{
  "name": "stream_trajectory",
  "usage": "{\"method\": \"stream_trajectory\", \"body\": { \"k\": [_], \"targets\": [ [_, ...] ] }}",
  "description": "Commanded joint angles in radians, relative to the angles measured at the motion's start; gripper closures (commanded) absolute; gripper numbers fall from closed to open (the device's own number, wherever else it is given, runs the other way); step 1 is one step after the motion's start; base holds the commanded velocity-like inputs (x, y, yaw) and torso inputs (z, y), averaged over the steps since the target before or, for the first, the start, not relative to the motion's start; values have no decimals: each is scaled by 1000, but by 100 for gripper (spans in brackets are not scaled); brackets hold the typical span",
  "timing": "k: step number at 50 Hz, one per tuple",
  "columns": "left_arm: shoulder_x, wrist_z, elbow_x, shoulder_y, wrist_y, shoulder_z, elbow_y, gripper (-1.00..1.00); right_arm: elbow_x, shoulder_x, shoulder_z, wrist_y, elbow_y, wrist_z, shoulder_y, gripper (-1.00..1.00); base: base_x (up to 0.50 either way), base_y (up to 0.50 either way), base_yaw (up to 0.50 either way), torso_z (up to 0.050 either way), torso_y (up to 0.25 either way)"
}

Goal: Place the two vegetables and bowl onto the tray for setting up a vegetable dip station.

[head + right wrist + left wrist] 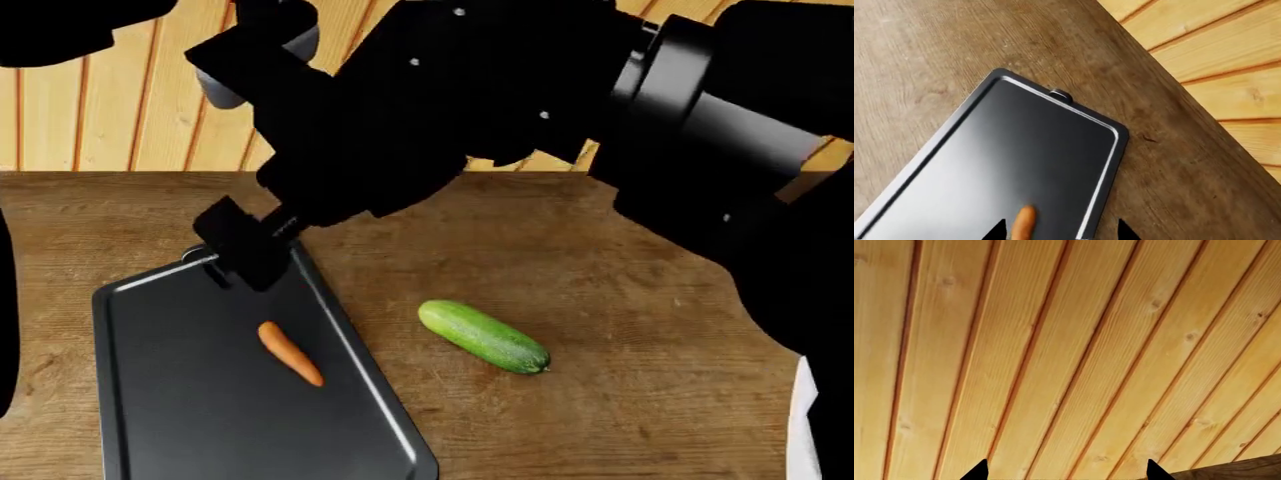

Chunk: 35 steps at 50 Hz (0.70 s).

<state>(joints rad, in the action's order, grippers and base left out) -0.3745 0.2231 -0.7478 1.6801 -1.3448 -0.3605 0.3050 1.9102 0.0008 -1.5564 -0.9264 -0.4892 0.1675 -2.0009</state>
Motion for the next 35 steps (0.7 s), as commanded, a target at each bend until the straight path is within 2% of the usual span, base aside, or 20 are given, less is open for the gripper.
{"method": "stream_trajectory", "body": {
  "k": [1,6,17,28,35],
  "targets": [
    [3,12,-8,2,-10,0,-10,-100,42,9,-27,-39,-168,-128,-162,-100,0,0,0,0,0],
    [2,11,-10,5,-10,-3,-7,-100,20,30,-77,-81,-194,-106,-138,-100,0,0,0,0,0],
    [4,18,-15,20,-17,-4,-4,-100,12,150,-154,-142,-125,-21,-51,-100,0,0,0,0,0],
    [9,19,-14,28,-8,-8,13,-100,111,267,-145,-173,49,97,-12,-100,0,0,0,0,0],
    [13,20,-15,32,-6,-14,20,-100,131,293,-141,-176,73,116,-7,-100,0,0,0,0,0]
  ]
}}
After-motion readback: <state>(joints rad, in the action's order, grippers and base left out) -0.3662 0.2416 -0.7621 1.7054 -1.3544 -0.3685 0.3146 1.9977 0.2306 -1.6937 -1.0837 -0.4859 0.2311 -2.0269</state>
